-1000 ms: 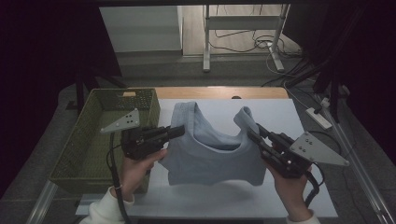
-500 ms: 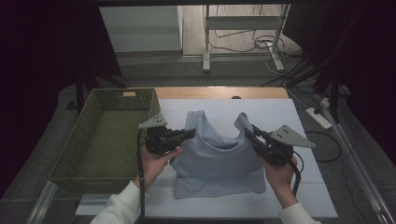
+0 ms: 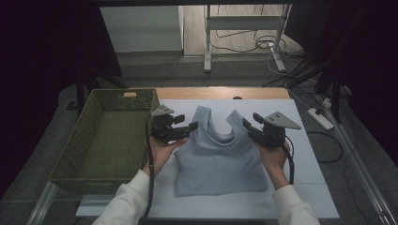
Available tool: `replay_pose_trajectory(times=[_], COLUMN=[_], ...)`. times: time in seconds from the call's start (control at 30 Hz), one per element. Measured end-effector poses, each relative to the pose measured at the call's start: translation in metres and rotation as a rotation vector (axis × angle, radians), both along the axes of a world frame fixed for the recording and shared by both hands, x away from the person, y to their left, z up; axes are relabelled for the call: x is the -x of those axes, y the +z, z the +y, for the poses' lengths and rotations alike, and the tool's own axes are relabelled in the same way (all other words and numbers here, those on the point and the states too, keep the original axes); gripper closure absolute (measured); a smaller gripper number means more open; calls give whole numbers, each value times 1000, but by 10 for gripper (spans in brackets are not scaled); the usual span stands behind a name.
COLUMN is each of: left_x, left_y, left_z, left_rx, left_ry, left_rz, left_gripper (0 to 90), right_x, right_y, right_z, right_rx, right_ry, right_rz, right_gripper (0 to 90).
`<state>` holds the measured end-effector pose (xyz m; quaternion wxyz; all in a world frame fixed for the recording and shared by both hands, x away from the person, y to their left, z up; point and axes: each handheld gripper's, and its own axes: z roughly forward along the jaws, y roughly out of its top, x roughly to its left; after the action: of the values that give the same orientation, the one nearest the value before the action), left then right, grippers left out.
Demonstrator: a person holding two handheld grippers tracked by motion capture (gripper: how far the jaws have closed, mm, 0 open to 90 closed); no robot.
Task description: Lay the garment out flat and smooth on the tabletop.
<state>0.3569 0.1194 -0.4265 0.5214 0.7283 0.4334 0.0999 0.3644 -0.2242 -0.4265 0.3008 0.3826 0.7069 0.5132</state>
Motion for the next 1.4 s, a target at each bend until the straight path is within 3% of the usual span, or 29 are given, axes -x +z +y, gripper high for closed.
replay_pose_trajectory(times=[0.07, 0.17, 0.47, 0.73, 0.93, 1.13, 1.4], left_x=[3, 7, 25, 31, 33, 35, 36], left_y=[0, 0, -7, -12, -15, -14, -14], left_z=[2, 3, 6, 9, 11, 13, 13], left_rx=[2, 5, -19, -21, 0, -8, -4], left_ry=[-12, -31, -85, -119, -134, -132, -136], left_rz=[-4, 1, 9, 18, 30, 26, 26], left_gripper=[266, 266, 271, 294, 294, 295, 297], right_x=[0, 4, 18, 18, 21, 33, 58], right_y=[-1, -4, -4, -10, -13, -16, -25], right_z=[-2, -2, -2, -3, 0, 6, 19], right_rx=[-13, 25, 57, 64, 86, 105, 167], right_ry=[10, 16, 74, 100, 148, 201, 301], right_rz=[12, 16, 52, 102, 138, 183, 226], right_gripper=[447, 428, 428, 430, 427, 418, 408])
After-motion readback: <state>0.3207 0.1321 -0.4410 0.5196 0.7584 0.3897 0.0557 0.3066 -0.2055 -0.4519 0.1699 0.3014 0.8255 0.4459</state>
